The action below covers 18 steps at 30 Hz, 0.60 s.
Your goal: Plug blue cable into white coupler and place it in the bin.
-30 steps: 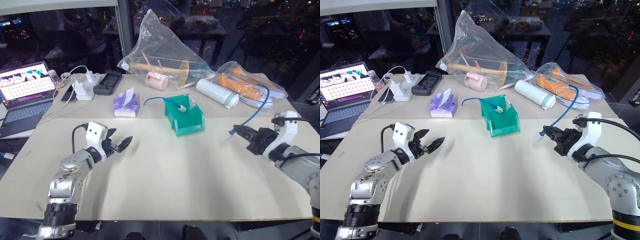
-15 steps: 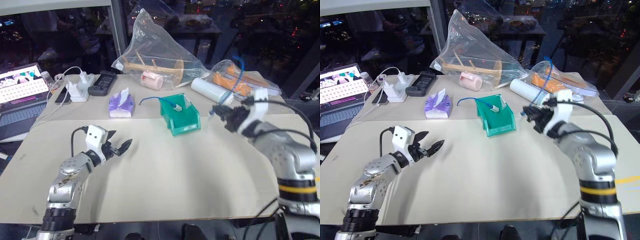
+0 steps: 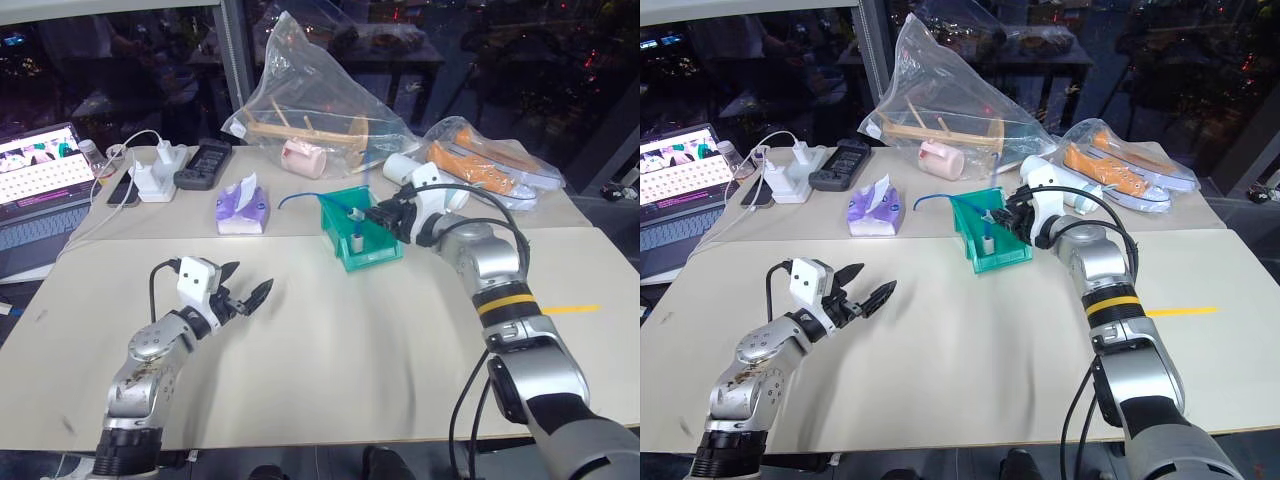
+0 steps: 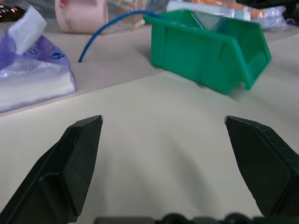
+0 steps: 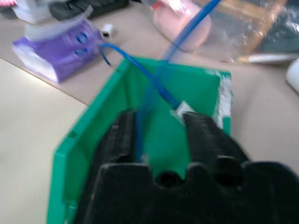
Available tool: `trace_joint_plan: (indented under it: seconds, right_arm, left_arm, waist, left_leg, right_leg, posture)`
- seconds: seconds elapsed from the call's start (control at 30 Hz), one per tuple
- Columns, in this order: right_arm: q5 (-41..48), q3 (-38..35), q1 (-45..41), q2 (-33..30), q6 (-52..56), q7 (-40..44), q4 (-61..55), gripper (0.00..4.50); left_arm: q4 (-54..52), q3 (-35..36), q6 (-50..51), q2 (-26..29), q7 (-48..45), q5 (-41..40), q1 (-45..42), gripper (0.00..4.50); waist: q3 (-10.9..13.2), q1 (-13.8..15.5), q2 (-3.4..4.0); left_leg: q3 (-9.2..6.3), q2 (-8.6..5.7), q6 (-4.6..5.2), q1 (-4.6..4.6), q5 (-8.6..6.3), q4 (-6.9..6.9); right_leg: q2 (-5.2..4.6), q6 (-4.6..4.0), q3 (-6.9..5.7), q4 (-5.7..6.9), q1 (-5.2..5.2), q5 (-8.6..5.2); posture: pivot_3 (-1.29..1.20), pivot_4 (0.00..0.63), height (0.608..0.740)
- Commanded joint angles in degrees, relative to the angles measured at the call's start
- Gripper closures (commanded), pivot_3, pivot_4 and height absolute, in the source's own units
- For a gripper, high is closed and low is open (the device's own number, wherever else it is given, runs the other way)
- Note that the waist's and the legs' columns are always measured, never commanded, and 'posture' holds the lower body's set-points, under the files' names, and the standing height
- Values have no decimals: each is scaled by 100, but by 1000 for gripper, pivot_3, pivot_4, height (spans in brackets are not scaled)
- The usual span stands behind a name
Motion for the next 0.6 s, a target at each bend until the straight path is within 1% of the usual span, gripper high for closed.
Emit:
trace_joint_plan:
  seconds: [0.03,0.07,0.13,0.17,0.2,0.3,0.37,0.47,0.5,0.6]
  right_arm:
    - [318,-574,-8,-285,415,157,-1112,1241]
    - [495,-709,224,-471,728,245,-1695,963]
    - [810,-925,786,-852,1258,438,-2782,215]
    - [911,-991,999,-982,1434,495,-3146,37]
    - [974,-1030,1127,-1047,1561,500,-3371,37]
    - [1623,-1795,2639,-1720,2050,923,-4935,37]
    - [1804,-2287,3549,-1953,2146,1003,-5527,37]
    - [1712,-2653,4468,-2041,2005,897,-5939,37]
    - [1718,-2751,4688,-1993,2011,816,-6032,37]
    - [1472,-2818,5347,-1799,1733,621,-6246,37]
  left_arm:
    - [-146,117,-71,100,12,-84,-195,0]
    - [-92,55,-23,154,9,-2,-221,0]
    - [-18,-59,66,260,-37,111,-240,0]
    - [1,-93,94,293,-51,131,-243,0]
    - [6,-108,104,316,-59,130,-239,0]
    - [109,-255,300,500,-222,147,-340,0]
    - [164,-284,297,544,-318,119,-392,0]
    - [228,-322,239,560,-420,80,-431,0]
    - [252,-333,215,551,-465,60,-444,0]
    - [323,-420,122,530,-558,101,-512,0]
  waist:
    - [0,4,1]
    - [1,8,1]
    - [0,45,1]
    - [0,59,1]
    - [0,52,1]
    - [1,72,0]
    - [1,107,0]
    - [1,59,0]
    - [1,50,0]
    - [3,56,-3]
  left_leg:
    - [0,0,-1,-7,1,0]
    - [0,0,-2,-11,1,2]
    - [-4,0,-2,-31,1,2]
    - [-5,0,-2,-40,1,4]
    - [-7,-1,-2,-46,1,5]
    - [1,-3,1,-52,-1,5]
    - [-2,-3,5,-55,-3,5]
    - [16,-3,18,-51,-10,13]
    - [19,-3,36,-46,-20,15]
    - [19,-2,37,-22,-19,16]
  right_leg:
    - [0,0,0,1,-6,0]
    - [0,0,0,4,-12,0]
    - [0,0,-4,5,-27,0]
    - [0,0,-6,5,-35,0]
    - [-2,1,-10,5,-37,1]
    - [-7,2,-11,1,-42,1]
    - [-7,2,-15,2,-42,1]
    - [-7,2,-2,3,-42,3]
    - [-7,2,1,5,-38,8]
    - [-6,-4,1,1,-24,10]
  posture:
    - [0,150,740]
    - [0,150,740]
    - [0,150,740]
    - [0,150,740]
    - [0,150,740]
    - [0,150,740]
    - [0,150,740]
    - [0,150,740]
    - [0,150,740]
    - [0,150,740]
